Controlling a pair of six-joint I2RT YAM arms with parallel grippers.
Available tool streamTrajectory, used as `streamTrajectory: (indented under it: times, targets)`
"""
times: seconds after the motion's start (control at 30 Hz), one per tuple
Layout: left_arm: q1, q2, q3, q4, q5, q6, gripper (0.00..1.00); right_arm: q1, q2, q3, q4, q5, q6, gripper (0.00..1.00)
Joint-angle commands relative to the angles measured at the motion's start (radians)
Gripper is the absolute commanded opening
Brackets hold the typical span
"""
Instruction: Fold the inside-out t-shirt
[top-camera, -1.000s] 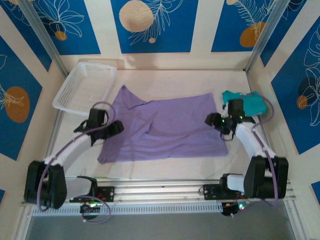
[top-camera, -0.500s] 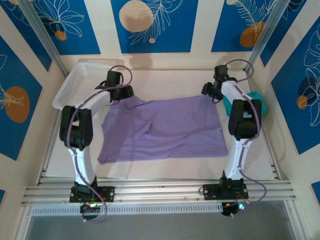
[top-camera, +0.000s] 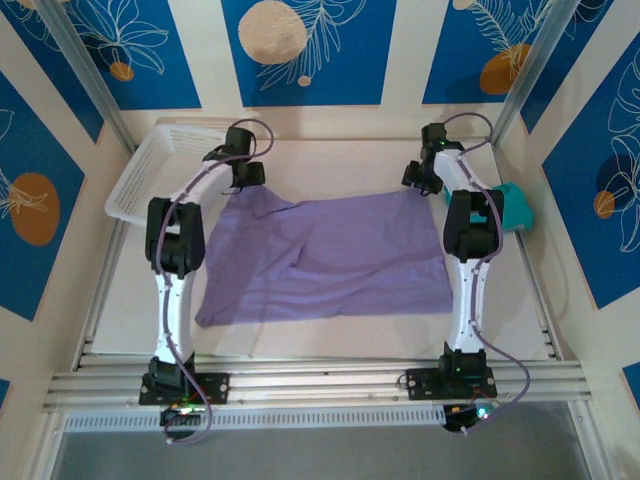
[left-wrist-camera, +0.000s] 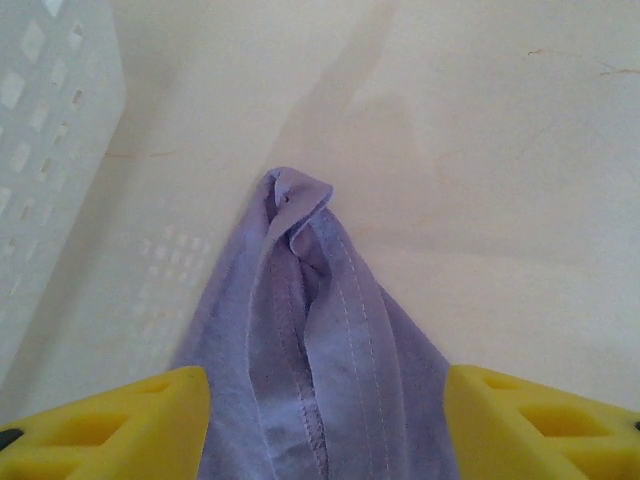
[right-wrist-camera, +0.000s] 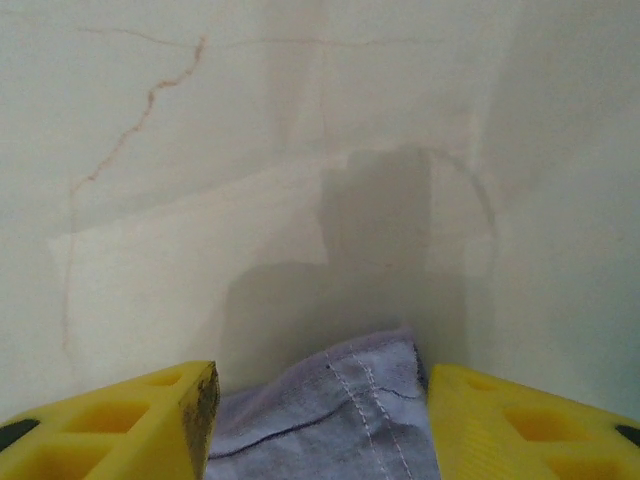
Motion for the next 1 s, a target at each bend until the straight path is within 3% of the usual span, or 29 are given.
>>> streamTrajectory:
  times: [0.0, 0.27, 0.53, 0.7, 0.97]
  targets:
    - [0.002, 0.059, 0.076, -0.064, -0.025, 0.035, 0.63, -0.008, 0.036, 0.037, -0.063, 0.0, -0.021, 0.55]
    - [0.002, 0.203, 0.295, -0.176, -0.057, 0.079, 0.63, -0.007, 0.05, 0.044, -0.064, 0.002, -0.044, 0.29]
    - [0.011, 0.298, 0.429, -0.217, -0.086, 0.104, 0.61, -0.004, 0.037, 0.022, -0.047, -0.003, -0.057, 0.22]
    - [0.035, 0.353, 0.527, -0.27, -0.036, 0.08, 0.5, -0.004, 0.036, 0.012, -0.042, -0.004, -0.067, 0.19]
    - [0.054, 0.352, 0.531, -0.215, 0.002, 0.066, 0.29, -0.004, 0.036, 0.003, -0.031, -0.015, -0.075, 0.17]
